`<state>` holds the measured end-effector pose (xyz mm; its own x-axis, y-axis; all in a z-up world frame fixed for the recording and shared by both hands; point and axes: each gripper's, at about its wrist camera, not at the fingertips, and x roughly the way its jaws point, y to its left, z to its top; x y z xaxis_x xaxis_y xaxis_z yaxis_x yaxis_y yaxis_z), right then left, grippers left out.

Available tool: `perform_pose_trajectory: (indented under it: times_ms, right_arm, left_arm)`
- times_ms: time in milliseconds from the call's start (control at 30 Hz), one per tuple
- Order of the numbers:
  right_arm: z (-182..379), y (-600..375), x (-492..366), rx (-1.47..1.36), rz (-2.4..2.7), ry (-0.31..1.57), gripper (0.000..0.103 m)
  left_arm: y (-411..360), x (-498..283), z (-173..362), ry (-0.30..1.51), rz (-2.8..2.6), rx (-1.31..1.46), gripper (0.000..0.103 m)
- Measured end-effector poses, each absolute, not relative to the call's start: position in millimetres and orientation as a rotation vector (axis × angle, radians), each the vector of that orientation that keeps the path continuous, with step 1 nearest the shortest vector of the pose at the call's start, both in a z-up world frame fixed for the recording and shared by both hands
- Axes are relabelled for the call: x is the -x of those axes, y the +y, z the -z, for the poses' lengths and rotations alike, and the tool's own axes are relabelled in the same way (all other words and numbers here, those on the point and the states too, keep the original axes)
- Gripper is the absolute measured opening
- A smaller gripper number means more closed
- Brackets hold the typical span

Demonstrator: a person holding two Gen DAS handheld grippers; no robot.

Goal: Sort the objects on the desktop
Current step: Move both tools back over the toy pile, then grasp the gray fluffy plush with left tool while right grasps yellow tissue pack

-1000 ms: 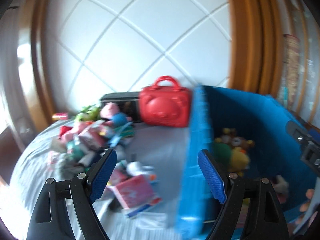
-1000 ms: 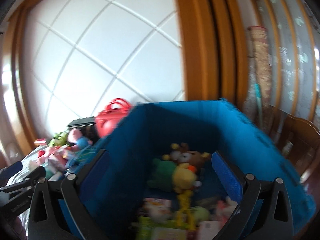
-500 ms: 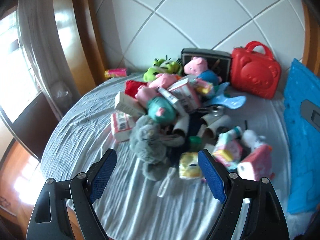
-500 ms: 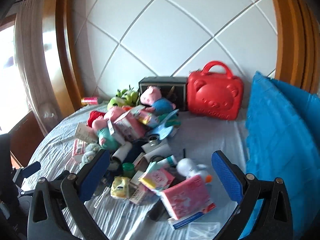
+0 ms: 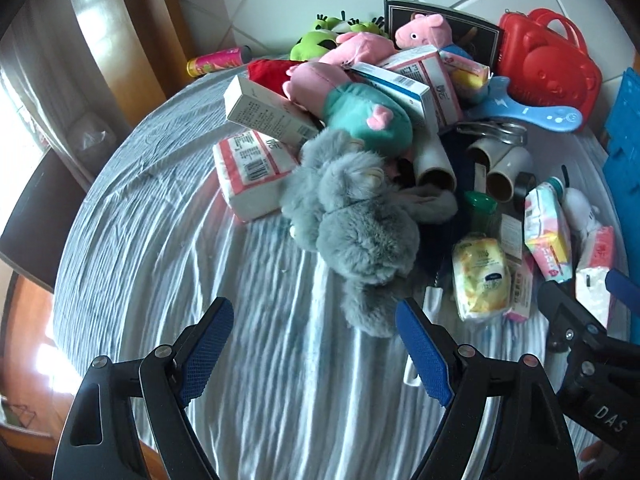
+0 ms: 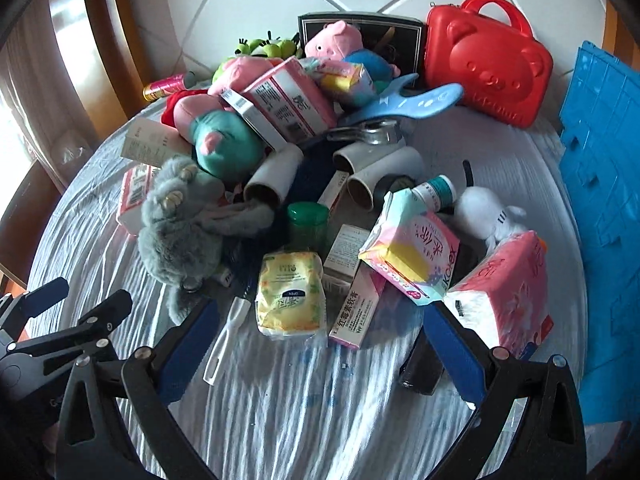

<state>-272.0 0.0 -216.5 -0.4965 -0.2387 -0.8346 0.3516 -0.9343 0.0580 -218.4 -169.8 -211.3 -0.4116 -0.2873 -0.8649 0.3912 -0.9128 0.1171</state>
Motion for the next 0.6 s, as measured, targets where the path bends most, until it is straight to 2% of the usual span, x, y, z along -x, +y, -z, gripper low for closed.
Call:
perform_pose_trajectory:
  times_ms: [267, 500, 600]
  right_arm:
    - [245, -13, 287, -1.421, 2.419, 0.163, 0.103]
    - [267, -19, 299, -1.516, 2.457, 0.101, 0.103]
    - [275, -19, 303, -1.550, 2.467, 0.080, 0.103]
  left_arm:
    - [-183, 248, 221, 0.178, 2.344, -1.421, 0.083]
    - [-195, 291, 236, 0.104, 2.366, -1.460, 0.084]
    - [-199, 305, 252, 0.125, 2.378, -1.515, 0.084]
